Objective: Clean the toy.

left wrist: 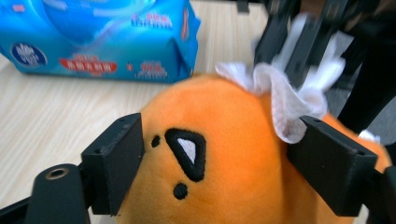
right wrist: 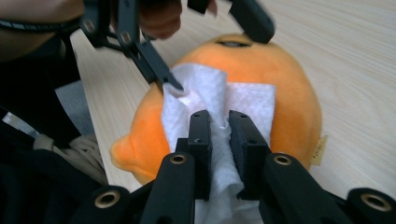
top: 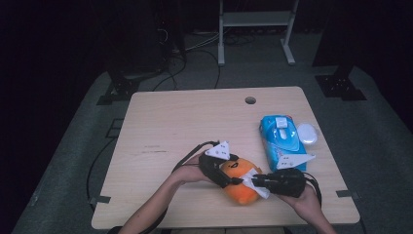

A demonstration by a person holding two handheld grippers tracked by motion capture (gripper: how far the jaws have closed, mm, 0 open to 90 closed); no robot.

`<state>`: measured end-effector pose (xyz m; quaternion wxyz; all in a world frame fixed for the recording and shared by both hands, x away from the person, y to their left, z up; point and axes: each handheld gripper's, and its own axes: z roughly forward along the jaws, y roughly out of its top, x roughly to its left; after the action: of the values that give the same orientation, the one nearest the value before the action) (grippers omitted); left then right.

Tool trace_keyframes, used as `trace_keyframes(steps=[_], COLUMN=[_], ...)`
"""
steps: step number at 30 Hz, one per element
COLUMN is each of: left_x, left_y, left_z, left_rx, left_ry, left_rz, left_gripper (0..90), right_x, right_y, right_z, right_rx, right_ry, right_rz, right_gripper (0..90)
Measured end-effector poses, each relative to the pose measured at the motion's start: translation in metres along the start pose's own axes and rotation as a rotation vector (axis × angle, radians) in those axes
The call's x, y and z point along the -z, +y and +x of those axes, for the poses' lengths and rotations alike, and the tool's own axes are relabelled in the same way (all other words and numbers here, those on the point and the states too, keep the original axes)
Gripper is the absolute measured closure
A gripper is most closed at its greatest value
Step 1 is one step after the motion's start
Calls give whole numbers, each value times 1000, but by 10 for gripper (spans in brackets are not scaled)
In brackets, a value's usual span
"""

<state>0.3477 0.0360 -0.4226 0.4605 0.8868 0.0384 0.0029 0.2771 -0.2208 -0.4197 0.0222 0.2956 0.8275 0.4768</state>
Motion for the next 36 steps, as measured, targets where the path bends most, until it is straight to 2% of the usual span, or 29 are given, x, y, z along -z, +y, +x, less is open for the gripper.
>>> trace_keyframes(steps=[3,6,9,14,19,21,25,26,27,31,32,36], left_x=[-2,0,4,7,10,8,5,5,5,5,6,10], left_y=[-5,-8,-10,-12,-14,-13,-10,-10,-10,-13,-12,-6], left_z=[0,-1,1,4,5,2,-5,-5,-5,-4,-4,-5], left_rx=[17,32,52,67,76,60,-9,-14,-9,30,29,39], left_ry=[-6,-5,-24,-44,-29,-16,12,19,25,22,22,29], left_rz=[8,-17,-50,-69,-72,-66,-40,-35,-32,-32,-32,-47], left_gripper=[270,311,300,271,248,240,214,217,236,435,475,576], right_x=[5,9,11,11,21,22,13,13,13,13,13,15], right_y=[-2,-4,-3,-1,-7,-9,-10,-10,-10,-10,-10,-9], right_z=[-4,-6,-8,-8,-18,-19,-15,-15,-15,-17,-17,-18], right_rx=[-24,-43,-49,-47,-101,-112,-101,-100,-102,-113,-118,-128], right_ry=[13,24,23,7,-12,3,13,15,17,17,17,28], right_rz=[-22,-41,-53,-52,-81,-79,-46,-44,-47,-59,-64,-92], right_gripper=[786,787,790,794,795,794,790,788,788,783,783,782])
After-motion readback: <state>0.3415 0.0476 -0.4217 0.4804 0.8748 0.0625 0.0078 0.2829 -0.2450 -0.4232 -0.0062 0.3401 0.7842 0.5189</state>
